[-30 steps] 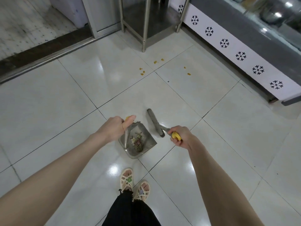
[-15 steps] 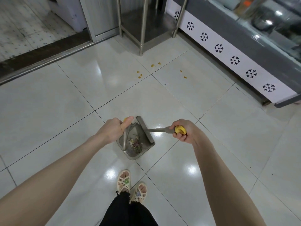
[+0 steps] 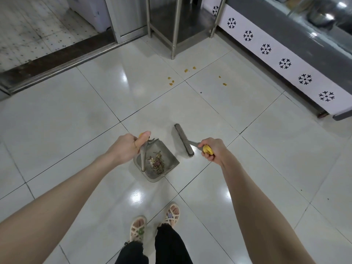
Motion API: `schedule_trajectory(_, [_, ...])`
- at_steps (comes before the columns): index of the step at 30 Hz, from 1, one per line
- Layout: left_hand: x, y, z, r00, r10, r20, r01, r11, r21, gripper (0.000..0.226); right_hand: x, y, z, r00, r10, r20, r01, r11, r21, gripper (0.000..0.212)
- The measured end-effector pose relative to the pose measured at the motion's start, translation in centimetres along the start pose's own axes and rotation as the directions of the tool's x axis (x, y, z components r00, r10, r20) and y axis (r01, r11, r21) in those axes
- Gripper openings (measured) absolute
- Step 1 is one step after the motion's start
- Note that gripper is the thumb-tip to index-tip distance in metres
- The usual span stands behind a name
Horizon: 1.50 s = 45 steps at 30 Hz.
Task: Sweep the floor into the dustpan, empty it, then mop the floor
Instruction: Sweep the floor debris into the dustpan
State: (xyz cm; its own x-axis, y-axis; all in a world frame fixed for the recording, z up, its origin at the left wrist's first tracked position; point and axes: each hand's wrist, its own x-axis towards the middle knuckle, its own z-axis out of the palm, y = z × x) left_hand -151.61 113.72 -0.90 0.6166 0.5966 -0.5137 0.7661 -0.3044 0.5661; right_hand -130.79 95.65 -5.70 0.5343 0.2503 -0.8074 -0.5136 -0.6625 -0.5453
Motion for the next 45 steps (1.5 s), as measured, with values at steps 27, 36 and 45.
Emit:
schedule_trajectory(27, [-2.7,-8.4,0.1,0.996,0.076,0.055,-0.073,0.996,-0.048,0.071,-8.7,3.2,7.4,0.991,0.052,0.121,-0.063,0.994,0.087,0.016])
schedule_trajectory(36, [-1.6,-4.6,1.0,0.977,0.192,0.091,-0.190,0.981,-0.028,0.070,-10.2,3.7,2.8,0.999,0.049,-0.018,-0.045,0.981,0.191,0.009])
schedule_trajectory(45, [1.2,3.4,3.3,0.945,0.293,0.149,-0.296,0.955,-0.002,0.073,-10.9,4.0,-4.2,0.986,0.030,-0.167,0.019,0.958,0.286,0.002])
